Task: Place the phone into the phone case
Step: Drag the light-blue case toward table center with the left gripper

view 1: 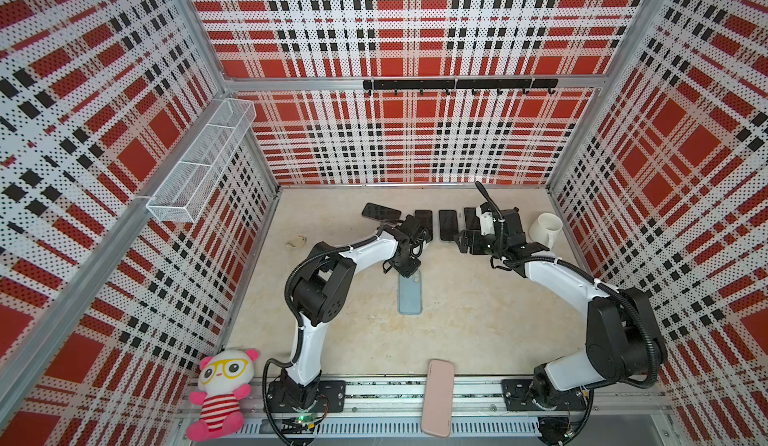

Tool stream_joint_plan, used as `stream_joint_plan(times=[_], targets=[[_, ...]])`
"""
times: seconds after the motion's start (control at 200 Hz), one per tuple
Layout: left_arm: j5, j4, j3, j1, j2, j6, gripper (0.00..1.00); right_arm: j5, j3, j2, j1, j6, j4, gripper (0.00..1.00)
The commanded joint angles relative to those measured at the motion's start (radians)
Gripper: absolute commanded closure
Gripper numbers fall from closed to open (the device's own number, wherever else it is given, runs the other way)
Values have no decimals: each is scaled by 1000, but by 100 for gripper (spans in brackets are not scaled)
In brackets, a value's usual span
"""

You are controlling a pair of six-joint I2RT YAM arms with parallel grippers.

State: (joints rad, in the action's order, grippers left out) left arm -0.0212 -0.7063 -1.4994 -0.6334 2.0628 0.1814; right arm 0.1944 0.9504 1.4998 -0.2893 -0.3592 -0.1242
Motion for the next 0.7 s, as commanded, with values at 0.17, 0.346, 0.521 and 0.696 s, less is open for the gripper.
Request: stream_joint_plan(times=[0.17,0.346,0.521,0.696], targets=[[-27,-28,-4,3,-14,-40,92,5,-13,13,11,15,13,11],[-15,-6,21,-6,-50,-33,66,18,-9,27,10,14,17,11],[-12,-5,3,-11,-25,-13,49,15,-9,27,11,16,11,11],[-26,-5,-21,-15,15,0,48,18,-5,36,12,18,9,11]])
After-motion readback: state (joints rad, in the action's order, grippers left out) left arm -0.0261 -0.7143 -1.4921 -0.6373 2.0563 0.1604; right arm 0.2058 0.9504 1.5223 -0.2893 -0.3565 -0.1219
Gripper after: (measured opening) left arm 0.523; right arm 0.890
